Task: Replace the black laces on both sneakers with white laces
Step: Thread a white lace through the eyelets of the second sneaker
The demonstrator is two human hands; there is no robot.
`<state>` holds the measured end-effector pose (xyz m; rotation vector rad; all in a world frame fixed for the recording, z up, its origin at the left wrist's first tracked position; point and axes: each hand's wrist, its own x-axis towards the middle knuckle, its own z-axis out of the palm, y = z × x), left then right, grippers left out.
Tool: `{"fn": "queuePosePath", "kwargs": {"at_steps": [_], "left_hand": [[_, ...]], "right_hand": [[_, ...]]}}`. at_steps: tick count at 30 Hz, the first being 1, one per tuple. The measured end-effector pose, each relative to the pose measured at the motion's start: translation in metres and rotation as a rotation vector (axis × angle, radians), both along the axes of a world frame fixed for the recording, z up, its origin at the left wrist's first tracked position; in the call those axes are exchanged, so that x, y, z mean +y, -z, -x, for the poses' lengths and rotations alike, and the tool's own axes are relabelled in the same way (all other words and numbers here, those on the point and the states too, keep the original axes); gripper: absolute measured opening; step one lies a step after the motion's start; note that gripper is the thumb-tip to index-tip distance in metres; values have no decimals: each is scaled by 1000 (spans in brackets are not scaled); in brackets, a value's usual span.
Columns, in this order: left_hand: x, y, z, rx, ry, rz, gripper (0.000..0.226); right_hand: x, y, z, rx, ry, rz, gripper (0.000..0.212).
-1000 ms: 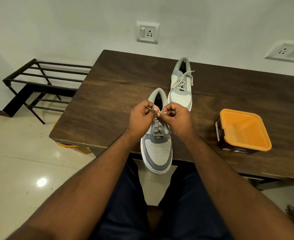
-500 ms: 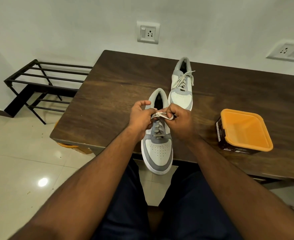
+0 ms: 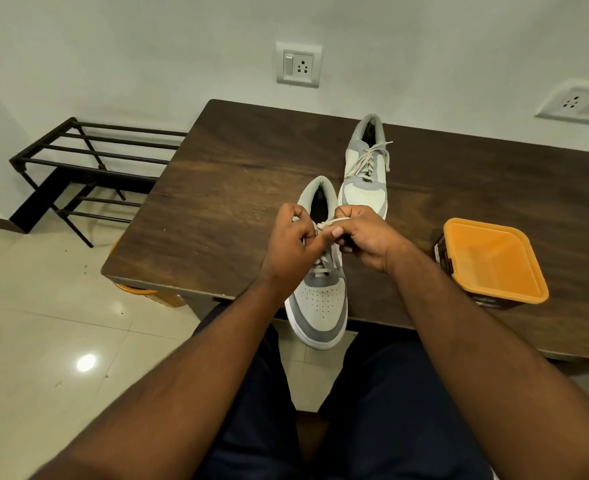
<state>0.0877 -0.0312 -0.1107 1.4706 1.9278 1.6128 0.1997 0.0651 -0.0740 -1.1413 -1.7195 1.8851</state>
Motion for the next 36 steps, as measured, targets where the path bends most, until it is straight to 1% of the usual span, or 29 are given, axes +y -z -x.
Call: {"fn": "queuePosePath", "kwargs": {"at_steps": [2,4,6,8,11,13,15,18,20,23,25,28,32,36], "left_hand": [[-2,2,2,92,-5,32,33],[-4,1,4,191,43,93,31],[-5,-2,6,326,86,171,33],[-6,-4,8,442,116,194,33],[-4,-5,15,515,176,222,25],[-4,-5,19,500,233,259,26],[-5,-3,24,425,272,274,27],[-13,13,35,277,271,293,26],[-19,30,39,199,239,314,26],[-25,47,39,105,189,326,21],[-26,50,39,104,175,344,23],[-25,48,41,158,188,394,29],[-27,47,47,228,204,454,28],[-31,47,53,226,201,450,32]], "right_hand": [[0,3,-2,11,25,23,37],[1,4,-4,3,22,24,37],[3,4,-7,-16,-9,17,42],[6,2,-9,-33,-48,17,46],[12,-2,-11,-79,-115,-5,47],[13,-5,-10,-135,-155,-52,45],[12,-6,-10,-141,-147,-73,39],[16,-2,-17,-65,24,-63,41],[19,3,-21,-85,118,-88,43],[17,13,-22,-117,155,-108,42],[15,18,-21,-116,177,-127,41],[15,23,-22,-128,199,-169,41],[18,26,-25,-171,197,-234,41],[23,29,-27,-222,195,-315,46]]}}
